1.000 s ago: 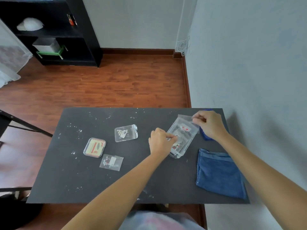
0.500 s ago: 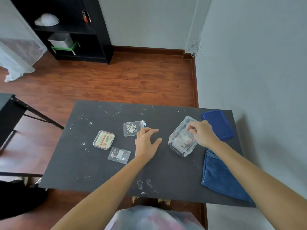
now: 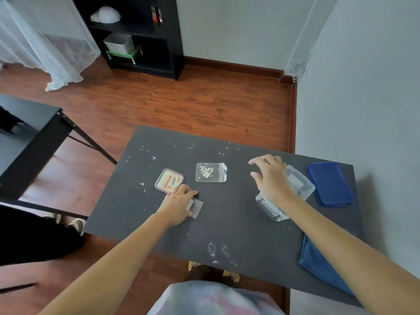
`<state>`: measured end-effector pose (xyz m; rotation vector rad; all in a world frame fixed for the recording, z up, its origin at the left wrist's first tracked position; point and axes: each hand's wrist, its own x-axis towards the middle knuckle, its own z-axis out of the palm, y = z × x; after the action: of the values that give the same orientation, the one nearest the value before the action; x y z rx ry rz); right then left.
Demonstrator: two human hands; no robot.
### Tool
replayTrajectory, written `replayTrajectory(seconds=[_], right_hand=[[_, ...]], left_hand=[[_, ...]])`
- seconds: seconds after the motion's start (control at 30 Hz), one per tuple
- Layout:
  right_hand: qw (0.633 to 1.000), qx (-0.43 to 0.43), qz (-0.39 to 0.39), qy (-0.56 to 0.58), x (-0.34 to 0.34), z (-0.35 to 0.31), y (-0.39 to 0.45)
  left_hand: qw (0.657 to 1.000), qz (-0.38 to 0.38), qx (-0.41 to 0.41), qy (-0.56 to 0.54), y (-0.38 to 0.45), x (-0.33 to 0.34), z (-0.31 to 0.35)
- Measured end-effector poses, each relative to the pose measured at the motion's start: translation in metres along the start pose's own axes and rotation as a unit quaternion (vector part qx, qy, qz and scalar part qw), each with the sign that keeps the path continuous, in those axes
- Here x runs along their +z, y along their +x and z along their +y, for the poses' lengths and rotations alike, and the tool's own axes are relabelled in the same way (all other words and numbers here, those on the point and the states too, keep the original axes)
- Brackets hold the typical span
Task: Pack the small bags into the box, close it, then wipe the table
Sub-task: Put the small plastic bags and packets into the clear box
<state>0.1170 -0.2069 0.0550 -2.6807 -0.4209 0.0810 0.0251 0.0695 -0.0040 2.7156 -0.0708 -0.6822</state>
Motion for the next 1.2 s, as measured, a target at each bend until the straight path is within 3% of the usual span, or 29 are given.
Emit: replayTrajectory(seconds=[0.3,0.5,0.6,0.8,0.93,1.07,1.2], right_hand=[[0.983,0.048,-0.174,0.022,0.072,-0.048,0.044],[0.974,0.039,-0.221,-0.042,0.085,-0.044,0.056],[0.975,0.042,-0.209,-0.064,0.093,-0.047,0.063],[0.978,0.091,-0.171,0.079,0.088,-0.045,0.061],[0.971,0.094,-0.105,0.193,0.059,-0.040,0.043],[0.939,0.152,-0.050,0.304,0.014,-0.021,0.019],[0.929,0.193,0.019,0.314,-0.027,0.014,-0.005]], left_hand=[[1.000,-0.006,-0.014,-0.001,0.006,-0.012,-0.009],[0.999,0.010,-0.013,-0.036,-0.009,-0.012,0.003],[0.993,0.053,-0.009,-0.104,-0.017,-0.019,-0.004],[0.966,0.128,-0.016,-0.223,-0.027,-0.040,-0.008],[0.951,0.145,-0.009,-0.274,-0.021,-0.049,0.007],[0.951,0.138,0.046,-0.273,-0.006,-0.053,0.045],[0.945,0.129,0.091,-0.287,0.010,-0.050,0.093]])
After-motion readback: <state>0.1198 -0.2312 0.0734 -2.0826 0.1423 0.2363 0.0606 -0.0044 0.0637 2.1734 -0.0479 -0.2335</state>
